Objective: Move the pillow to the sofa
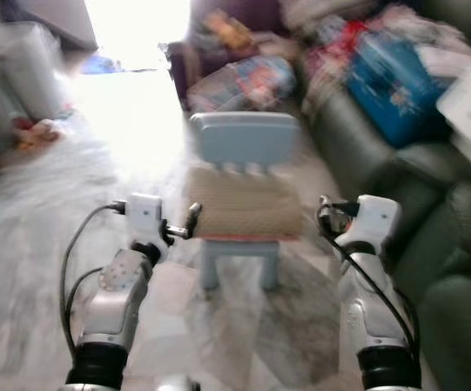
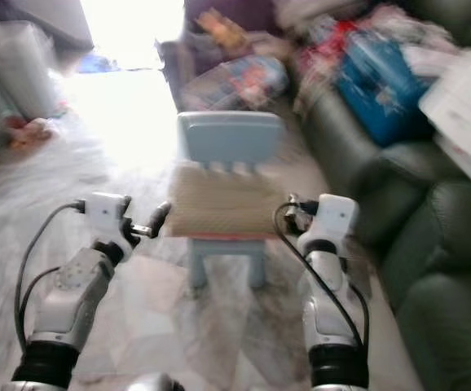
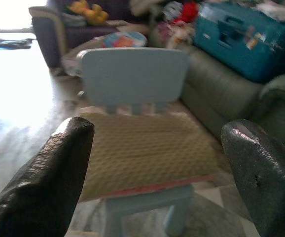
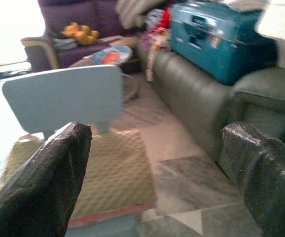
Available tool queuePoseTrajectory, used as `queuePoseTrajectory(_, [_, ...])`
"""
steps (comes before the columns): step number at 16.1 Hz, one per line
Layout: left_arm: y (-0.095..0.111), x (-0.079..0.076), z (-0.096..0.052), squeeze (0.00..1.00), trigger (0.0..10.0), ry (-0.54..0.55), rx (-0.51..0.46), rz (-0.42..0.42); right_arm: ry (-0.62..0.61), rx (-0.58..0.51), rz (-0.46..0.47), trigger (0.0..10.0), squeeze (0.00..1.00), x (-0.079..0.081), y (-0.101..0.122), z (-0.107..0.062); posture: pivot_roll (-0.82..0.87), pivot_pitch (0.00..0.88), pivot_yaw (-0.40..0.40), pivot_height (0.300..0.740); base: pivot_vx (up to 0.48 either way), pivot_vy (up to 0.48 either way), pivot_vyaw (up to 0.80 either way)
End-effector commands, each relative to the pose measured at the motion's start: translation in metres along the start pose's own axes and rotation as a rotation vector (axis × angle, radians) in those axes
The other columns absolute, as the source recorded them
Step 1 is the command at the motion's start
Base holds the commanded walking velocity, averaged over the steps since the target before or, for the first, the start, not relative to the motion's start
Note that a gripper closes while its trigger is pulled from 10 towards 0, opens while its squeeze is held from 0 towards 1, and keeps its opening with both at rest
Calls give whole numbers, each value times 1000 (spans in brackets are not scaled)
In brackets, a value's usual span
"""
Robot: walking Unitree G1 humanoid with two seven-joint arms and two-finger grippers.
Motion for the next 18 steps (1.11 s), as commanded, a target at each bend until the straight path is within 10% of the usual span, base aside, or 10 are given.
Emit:
queuePoseTrajectory(1, [1,-6,3,0,10000,-11,-2,6,-11,-7,-10,10000,0,-6,1,1,-53,0,14,740,439,0,0])
queuePoseTrajectory(18, [-2,-10,7,0,10000,-5,6,19,10,-5,-19,10000,0,-2,1,3,-55,0,6,740,386,163,223])
Point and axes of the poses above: a point about 5 cm out from each wrist's last joint towards the gripper, its own z axis pointing out of the wrist towards the gripper, its own y axis along the axis of the wrist's last joint, x = y × z, the point moved 4 cm from there along z, pointing out of the wrist towards the gripper, and after that the axes turned 11 degrees about -z, right-handed, at the moved point
